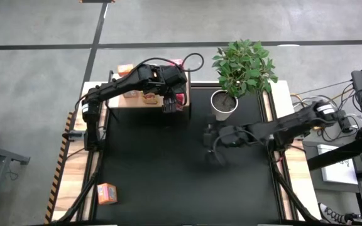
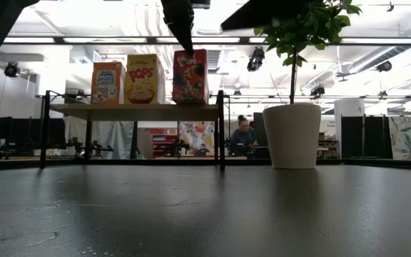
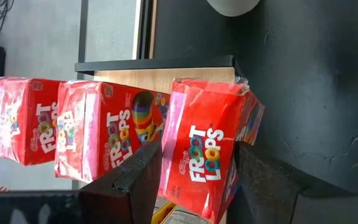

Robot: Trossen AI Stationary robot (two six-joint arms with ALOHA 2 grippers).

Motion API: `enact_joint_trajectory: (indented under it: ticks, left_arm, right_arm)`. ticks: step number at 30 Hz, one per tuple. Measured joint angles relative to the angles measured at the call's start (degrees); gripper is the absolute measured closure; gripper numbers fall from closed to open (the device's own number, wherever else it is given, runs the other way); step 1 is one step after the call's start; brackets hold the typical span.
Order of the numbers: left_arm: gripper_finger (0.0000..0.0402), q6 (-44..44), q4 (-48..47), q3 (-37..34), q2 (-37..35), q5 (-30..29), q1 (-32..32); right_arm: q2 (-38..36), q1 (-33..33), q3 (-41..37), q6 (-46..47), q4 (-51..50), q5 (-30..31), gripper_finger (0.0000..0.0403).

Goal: Stack cereal on shelf
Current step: Put the bottom left red cereal box on the shelf

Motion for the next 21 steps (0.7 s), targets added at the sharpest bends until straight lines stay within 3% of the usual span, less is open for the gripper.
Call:
enact_joint_trajectory:
  ticks: [10, 21]
  left_arm:
    - [0.0216, 0.1, 0.0, 0.0, 0.0, 0.0, 0.0]
    - [0.0216, 0.4, 0.0, 0.0, 0.0, 0.0, 0.0]
  right_arm:
    - [11.4, -6.9, 0.0, -9.7, 17.3, 5.4, 0.039]
    - [20.5, -12.3, 4.1, -11.8, 20.4, 8.6, 0.039]
